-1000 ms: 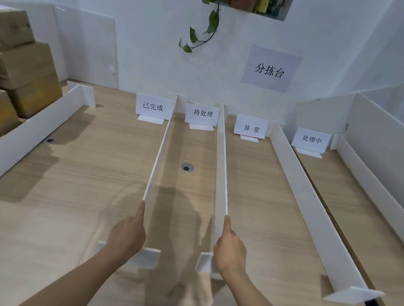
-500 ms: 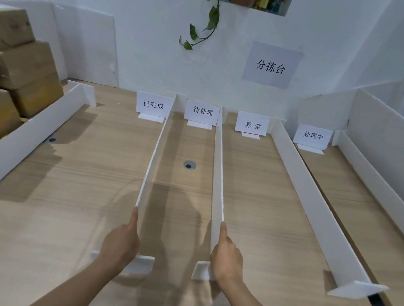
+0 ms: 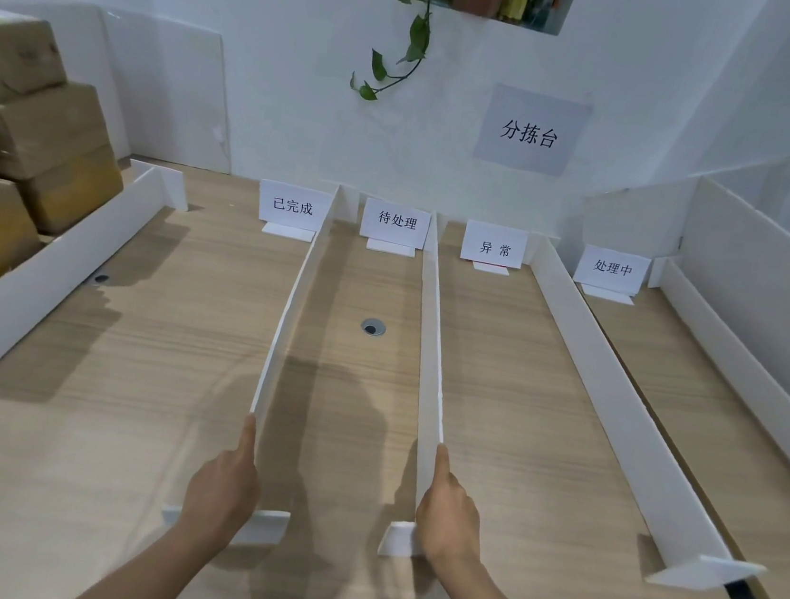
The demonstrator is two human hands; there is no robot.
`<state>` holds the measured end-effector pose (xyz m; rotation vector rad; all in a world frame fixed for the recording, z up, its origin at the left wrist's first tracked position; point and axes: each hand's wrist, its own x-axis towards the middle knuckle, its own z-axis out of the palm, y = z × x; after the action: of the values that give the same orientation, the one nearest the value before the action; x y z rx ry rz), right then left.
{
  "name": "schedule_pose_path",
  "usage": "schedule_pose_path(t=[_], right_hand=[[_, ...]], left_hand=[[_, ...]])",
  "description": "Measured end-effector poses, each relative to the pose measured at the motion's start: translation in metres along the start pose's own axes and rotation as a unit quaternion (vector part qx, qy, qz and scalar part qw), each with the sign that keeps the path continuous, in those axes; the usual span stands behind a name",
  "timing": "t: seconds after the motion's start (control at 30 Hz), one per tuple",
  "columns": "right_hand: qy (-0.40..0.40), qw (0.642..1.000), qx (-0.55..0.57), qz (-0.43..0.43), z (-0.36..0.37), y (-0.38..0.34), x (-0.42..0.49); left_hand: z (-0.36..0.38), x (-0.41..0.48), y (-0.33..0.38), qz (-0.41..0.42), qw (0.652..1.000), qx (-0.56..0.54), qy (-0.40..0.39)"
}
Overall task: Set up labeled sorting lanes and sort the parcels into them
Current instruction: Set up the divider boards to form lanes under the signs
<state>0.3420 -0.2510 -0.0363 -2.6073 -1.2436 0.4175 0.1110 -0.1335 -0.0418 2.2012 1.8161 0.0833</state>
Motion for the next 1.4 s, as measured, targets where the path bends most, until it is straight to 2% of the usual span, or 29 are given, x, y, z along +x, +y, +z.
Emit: schedule_pose_path(t=[0.47, 0.9, 1.13, 1.4], right_hand=[[-0.014, 1.0, -0.019, 0.009, -0.004, -0.002, 0.001], [0.018, 0.998, -0.034, 0.056, -0.011, -0.021, 0.008], [-0.023, 0.994, -0.044, 0.098, -0.018, -0.043, 0.007], [-0.015, 0.992, -0.07, 0.107, -0.024, -0.061, -0.005]], left_hand=[[0.009, 0.006, -0.015, 0.004, 1.0, 0.005, -0.016], [-0.002, 0.011, -0.02, 0.068, 0.997, 0.032, -0.022], [-0.003, 0.01, -0.033, 0.123, 0.99, 0.063, -0.032], [-0.009, 0.006, -0.048, 0.118, 0.99, 0.059, -0.045]])
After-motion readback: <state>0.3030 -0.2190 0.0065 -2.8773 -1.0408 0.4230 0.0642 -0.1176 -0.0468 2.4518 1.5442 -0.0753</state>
